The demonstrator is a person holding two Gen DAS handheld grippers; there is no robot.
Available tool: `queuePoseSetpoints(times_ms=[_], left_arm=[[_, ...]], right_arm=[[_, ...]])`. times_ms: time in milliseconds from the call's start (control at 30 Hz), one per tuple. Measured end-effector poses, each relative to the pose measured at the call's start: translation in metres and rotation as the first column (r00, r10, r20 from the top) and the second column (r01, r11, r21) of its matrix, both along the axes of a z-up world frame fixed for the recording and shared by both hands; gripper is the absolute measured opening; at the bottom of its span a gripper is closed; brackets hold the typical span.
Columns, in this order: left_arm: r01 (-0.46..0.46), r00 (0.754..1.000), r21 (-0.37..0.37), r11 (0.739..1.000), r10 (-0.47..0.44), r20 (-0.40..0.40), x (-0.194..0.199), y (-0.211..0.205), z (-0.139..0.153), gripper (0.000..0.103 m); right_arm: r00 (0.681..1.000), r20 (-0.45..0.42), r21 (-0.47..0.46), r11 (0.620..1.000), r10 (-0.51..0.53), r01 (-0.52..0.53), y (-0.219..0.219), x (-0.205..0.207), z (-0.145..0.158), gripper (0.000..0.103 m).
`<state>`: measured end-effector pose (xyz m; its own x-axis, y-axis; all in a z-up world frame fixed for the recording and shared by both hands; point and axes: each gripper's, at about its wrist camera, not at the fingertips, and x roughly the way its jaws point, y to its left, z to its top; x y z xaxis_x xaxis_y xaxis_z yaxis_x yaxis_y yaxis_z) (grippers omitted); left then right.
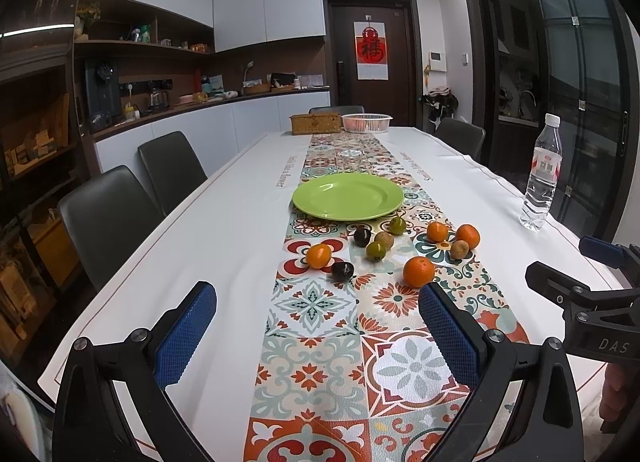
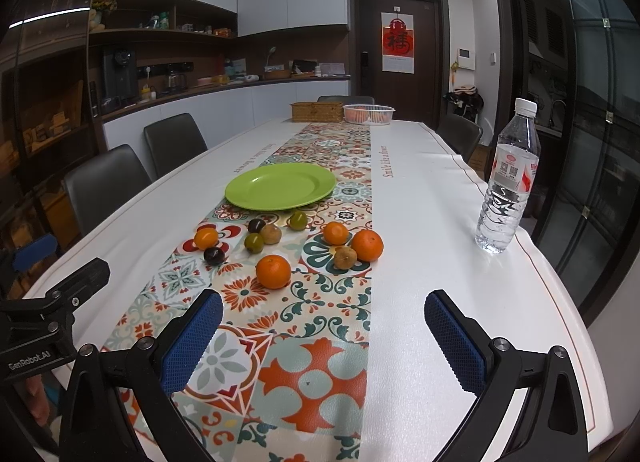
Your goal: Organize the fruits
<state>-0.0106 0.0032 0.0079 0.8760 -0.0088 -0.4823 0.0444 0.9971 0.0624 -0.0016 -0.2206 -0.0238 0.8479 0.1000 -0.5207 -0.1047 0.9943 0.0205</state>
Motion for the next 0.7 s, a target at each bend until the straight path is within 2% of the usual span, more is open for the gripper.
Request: queuePoseSetpoints(times_ms=[700], left_arm=[[0.001, 1.0, -0.002, 1.0, -0.001, 0.005, -0.001, 0.0002, 0.0017, 0.103]], right_arm=[[1.0, 0.0, -0.001, 1.0, 0.001, -0.001, 0.0005, 0.0002, 0.0003, 0.102]])
